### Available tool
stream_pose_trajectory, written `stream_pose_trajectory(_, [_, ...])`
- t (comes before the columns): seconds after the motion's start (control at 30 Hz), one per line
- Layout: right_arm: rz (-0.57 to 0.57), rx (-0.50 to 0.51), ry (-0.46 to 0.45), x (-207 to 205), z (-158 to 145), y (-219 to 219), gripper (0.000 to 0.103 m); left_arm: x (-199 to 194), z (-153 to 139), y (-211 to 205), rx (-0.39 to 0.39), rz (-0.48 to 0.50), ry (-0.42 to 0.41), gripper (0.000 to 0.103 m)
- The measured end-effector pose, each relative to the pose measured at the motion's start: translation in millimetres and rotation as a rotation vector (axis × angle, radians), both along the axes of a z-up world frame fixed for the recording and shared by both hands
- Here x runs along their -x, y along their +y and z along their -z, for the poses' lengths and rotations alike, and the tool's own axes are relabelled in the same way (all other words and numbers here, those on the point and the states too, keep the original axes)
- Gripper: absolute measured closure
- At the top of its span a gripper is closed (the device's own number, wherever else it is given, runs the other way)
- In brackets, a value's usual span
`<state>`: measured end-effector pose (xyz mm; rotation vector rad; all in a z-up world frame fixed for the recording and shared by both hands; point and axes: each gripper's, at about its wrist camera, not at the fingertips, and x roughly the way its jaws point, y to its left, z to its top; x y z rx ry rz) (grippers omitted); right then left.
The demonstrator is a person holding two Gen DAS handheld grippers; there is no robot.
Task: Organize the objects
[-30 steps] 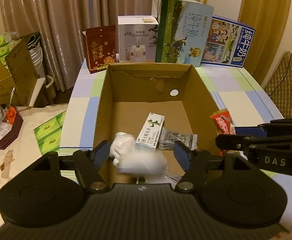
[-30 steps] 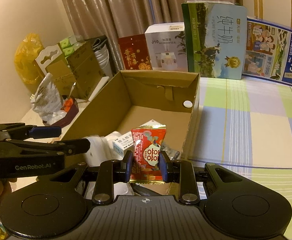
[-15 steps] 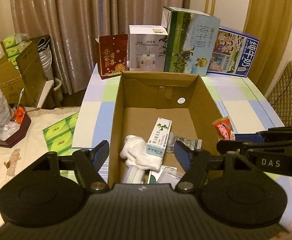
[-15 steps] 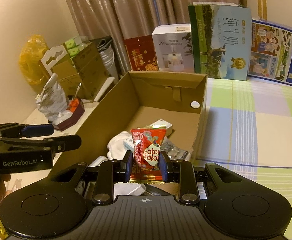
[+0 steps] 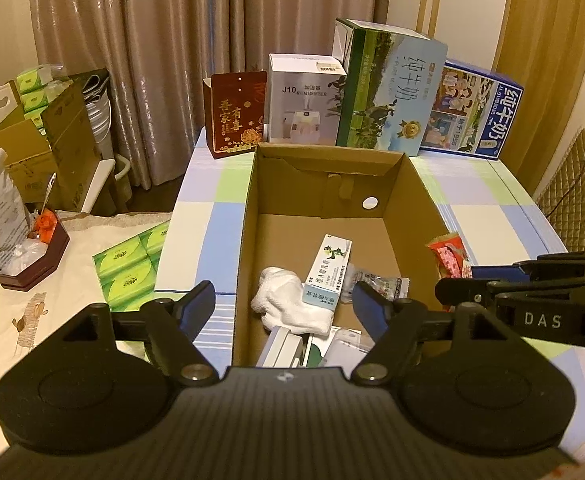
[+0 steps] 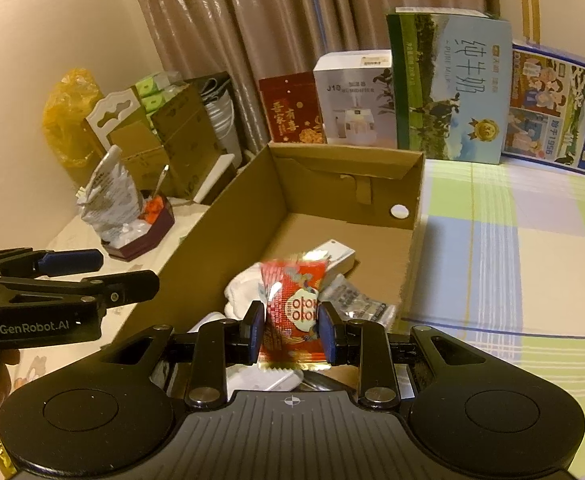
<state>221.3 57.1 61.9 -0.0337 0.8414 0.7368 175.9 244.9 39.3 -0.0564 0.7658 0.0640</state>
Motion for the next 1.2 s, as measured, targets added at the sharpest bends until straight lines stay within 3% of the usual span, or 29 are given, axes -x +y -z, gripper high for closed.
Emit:
stream_pose_trajectory(0.03, [-0.005, -0.013, 0.006, -1, 0, 0, 0.075, 0, 0, 0, 0.000, -0.002, 0.000, 0.030])
stream_pose_trajectory(0.13, [0.004, -0.035, 0.003, -1, -1, -1, 0.048, 1, 1, 2, 0.005, -0.007, -0.001, 0.026])
stream_pose_trajectory(0.4, [0.029, -0.043, -0.003, 2, -7, -10, 0.047, 9, 2, 4, 0.008, -0.016, 0.002, 0.025])
stream_pose_trajectory(0.53, [0.052, -0.047, -0.002, 6, -14, -23, 0.045, 15, -1, 4, 0.005, -0.019, -0.005, 0.019])
stream_pose_trajectory(0.63, [0.065, -0.038, 0.001, 14, -19, -32, 0.035, 24, -5, 3, 0.004, -0.036, -0.022, 0.009])
stream_pose_trajectory(0.8, [0.068, -0.018, -0.007, 39, -28, -43, 0.020, 42, -13, -3, -0.012, -0.039, -0.039, 0.001])
stream_pose_trajectory(0.97, [0.075, -0.003, -0.007, 66, -33, -52, 0.007, 66, -21, -10, -0.026, -0.047, -0.055, 0.001])
stream_pose_trajectory(1.2, [0.106, 0.027, 0.000, 105, -38, -66, 0.002, 103, -28, -23, -0.043, -0.068, -0.072, 0.001])
